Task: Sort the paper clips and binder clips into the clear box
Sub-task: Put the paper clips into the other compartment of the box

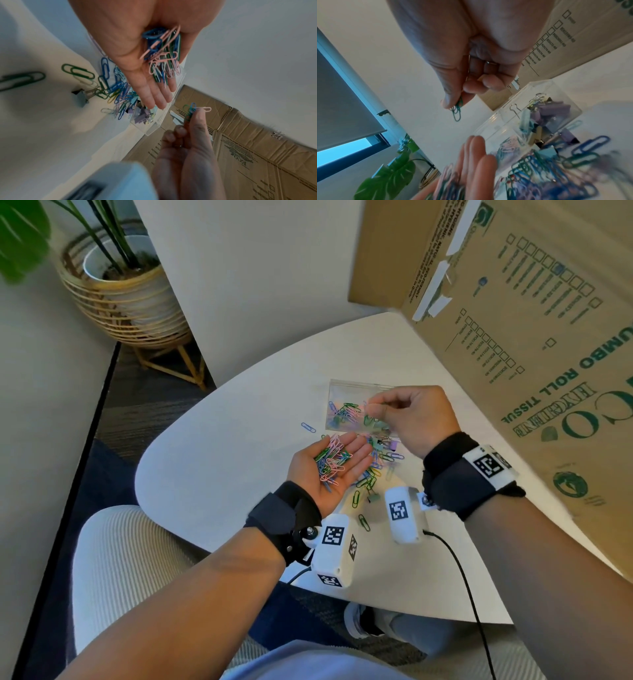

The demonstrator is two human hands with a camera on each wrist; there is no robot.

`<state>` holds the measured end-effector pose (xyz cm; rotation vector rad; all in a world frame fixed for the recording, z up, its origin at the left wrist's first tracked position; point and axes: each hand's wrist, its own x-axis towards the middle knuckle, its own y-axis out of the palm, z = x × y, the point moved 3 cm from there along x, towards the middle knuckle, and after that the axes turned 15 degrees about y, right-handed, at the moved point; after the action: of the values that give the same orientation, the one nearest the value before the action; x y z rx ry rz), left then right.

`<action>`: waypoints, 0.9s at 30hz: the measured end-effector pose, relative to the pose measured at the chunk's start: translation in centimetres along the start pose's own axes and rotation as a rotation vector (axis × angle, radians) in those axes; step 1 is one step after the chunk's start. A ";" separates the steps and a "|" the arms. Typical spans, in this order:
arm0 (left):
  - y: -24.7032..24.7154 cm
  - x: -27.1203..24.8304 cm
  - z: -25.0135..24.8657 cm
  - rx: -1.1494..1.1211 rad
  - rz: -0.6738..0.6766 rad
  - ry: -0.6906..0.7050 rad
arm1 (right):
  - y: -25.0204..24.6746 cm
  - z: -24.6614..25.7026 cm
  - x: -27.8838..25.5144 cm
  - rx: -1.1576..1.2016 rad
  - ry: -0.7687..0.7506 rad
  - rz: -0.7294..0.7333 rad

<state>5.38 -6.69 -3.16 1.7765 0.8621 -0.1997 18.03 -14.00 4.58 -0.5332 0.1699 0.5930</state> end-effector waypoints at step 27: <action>0.7 -0.4 0.2 -0.070 0.017 0.010 | 3.9 0.2 -3.6 -0.957 -0.350 0.207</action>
<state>5.54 -7.16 -2.50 1.7199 0.8508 -0.1476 12.90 -12.91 4.17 -1.3294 -0.4244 0.9542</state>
